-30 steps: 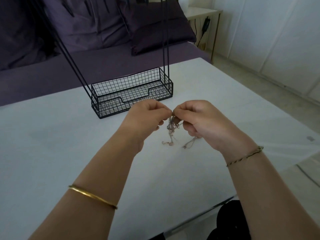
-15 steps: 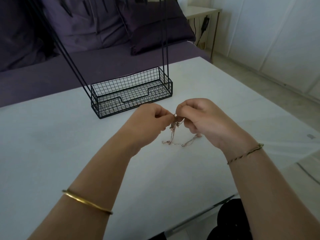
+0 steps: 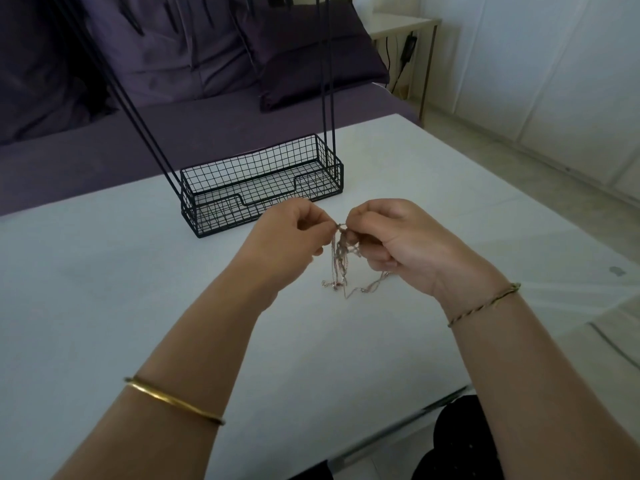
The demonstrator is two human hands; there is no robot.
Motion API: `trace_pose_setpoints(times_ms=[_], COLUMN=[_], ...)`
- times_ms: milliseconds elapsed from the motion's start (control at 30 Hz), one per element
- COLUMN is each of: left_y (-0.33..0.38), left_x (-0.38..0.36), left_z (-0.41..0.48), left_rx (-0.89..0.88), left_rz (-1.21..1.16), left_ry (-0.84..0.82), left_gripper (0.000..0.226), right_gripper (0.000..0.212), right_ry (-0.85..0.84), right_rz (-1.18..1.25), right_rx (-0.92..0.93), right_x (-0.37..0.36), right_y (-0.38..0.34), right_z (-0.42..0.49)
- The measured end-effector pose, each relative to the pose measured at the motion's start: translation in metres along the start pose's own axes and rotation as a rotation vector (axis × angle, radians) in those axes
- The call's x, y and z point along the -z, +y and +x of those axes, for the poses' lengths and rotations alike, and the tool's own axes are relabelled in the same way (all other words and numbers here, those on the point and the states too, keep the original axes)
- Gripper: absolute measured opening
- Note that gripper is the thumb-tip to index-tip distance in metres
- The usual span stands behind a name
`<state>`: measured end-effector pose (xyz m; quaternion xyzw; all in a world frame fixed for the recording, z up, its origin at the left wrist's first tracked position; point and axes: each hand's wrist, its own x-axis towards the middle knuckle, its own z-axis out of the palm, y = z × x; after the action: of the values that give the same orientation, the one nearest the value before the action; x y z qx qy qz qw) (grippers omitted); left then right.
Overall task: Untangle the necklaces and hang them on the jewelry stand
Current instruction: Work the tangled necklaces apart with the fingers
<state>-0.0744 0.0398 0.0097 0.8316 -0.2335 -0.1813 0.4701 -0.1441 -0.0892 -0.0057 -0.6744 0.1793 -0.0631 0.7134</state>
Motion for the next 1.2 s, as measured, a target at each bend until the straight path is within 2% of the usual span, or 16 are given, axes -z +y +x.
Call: trace_pose_setpoints(times_ms=[167,400,600,867,1200], left_y=[0.0011,0.0024,0.0048,0.0037,0.0026], left_x=[-0.0002,0.0006,0.0011,0.0022,0.0052], left_z=[0.0005,0.0011,-0.0003,-0.0007,-0.0018], left_rx=[-0.016,0.004,0.011,-0.003,-0.015], left_rz=[-0.036,-0.062,-0.047,0.027,0.019], left_ry=[-0.003,-0.014,-0.01,-0.014,0.041], left_gripper=[0.01,0.015,0.014,0.012,0.014], right_gripper=[0.016,0.011,0.006,0.009,0.012], right_ry=[0.047,0.047,0.058,0.038,0.0], right_rz=[-0.11,-0.113,-0.253,-0.136,-0.128], right_rx=[-0.003,0.019,0.089,0.033,0.022], right_x=[0.0019,0.0043,0.0039,0.0071,0.0071], right_y=[-0.0012,-0.0027,-0.0011,0.0007,0.0025], right_z=[-0.0001,-0.0017,-0.0032,0.0012,0.0011])
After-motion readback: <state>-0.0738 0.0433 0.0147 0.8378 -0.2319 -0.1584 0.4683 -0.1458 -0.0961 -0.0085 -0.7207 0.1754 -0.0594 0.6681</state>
